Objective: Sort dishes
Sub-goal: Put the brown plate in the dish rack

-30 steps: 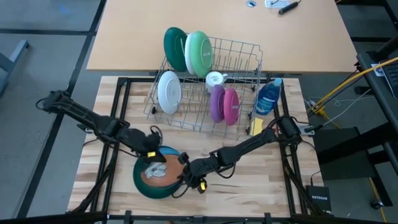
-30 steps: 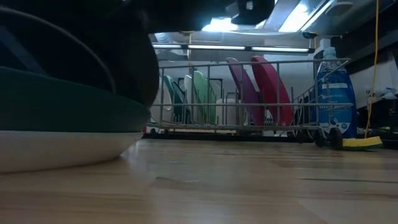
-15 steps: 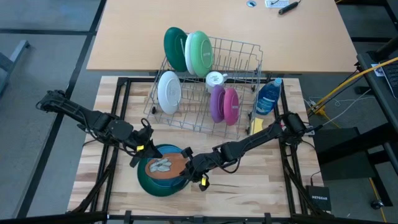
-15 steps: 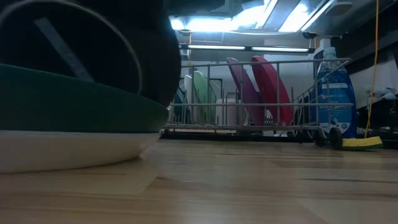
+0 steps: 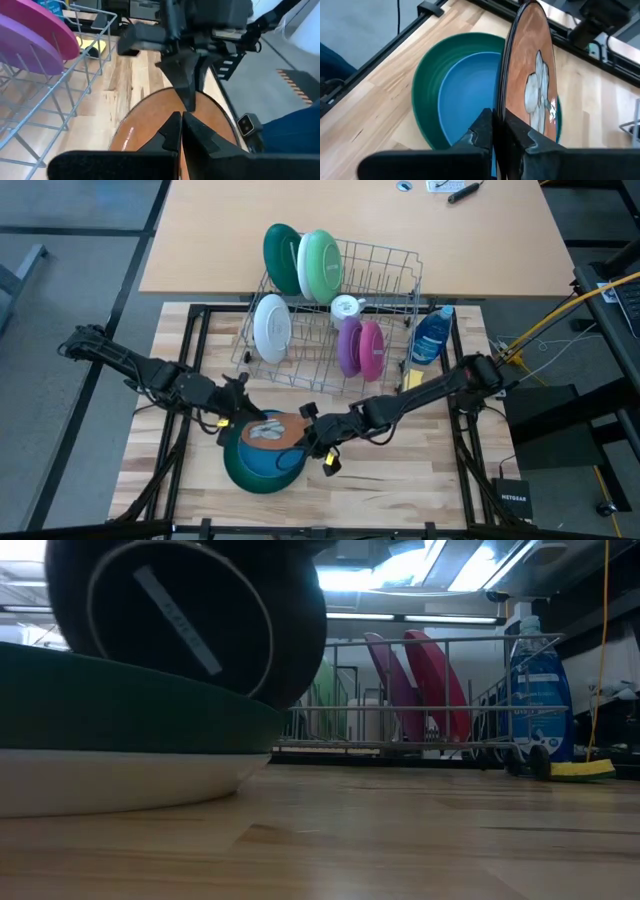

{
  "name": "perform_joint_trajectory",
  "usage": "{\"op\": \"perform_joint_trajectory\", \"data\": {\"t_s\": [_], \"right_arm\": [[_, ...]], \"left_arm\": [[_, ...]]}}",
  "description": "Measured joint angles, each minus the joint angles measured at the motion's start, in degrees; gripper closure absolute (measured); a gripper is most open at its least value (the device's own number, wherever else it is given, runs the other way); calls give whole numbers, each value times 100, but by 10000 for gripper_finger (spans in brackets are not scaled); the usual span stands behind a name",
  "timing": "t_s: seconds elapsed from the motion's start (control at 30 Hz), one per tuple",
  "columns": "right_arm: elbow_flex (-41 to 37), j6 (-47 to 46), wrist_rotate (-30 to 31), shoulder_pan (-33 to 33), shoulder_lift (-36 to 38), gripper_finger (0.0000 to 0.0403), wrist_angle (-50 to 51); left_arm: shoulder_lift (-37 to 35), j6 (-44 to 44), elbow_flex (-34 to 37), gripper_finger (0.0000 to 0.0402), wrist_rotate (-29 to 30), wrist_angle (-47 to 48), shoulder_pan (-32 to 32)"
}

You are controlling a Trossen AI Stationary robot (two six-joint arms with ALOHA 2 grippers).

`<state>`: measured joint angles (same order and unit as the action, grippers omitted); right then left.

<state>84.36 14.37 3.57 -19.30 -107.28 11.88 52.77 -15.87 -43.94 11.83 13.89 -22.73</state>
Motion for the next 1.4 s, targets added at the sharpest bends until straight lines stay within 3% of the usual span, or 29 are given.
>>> {"op": "perform_joint_trajectory", "data": {"t_s": [0.17,0.47,0.7,1.1,1.4], "right_arm": [[1,-88,32,87,210,382,71],[2,-589,-37,310,351,382,264],[7,-931,-234,463,354,382,348],[7,-1460,-317,482,354,382,157],[9,-1455,-144,484,354,382,-288]], "left_arm": [[24,-75,0,386,44,4,99],[23,-18,0,265,2,5,293],[22,-32,0,207,-604,68,283],[38,107,43,185,-609,727,285],[535,222,48,185,-738,962,285]]}}
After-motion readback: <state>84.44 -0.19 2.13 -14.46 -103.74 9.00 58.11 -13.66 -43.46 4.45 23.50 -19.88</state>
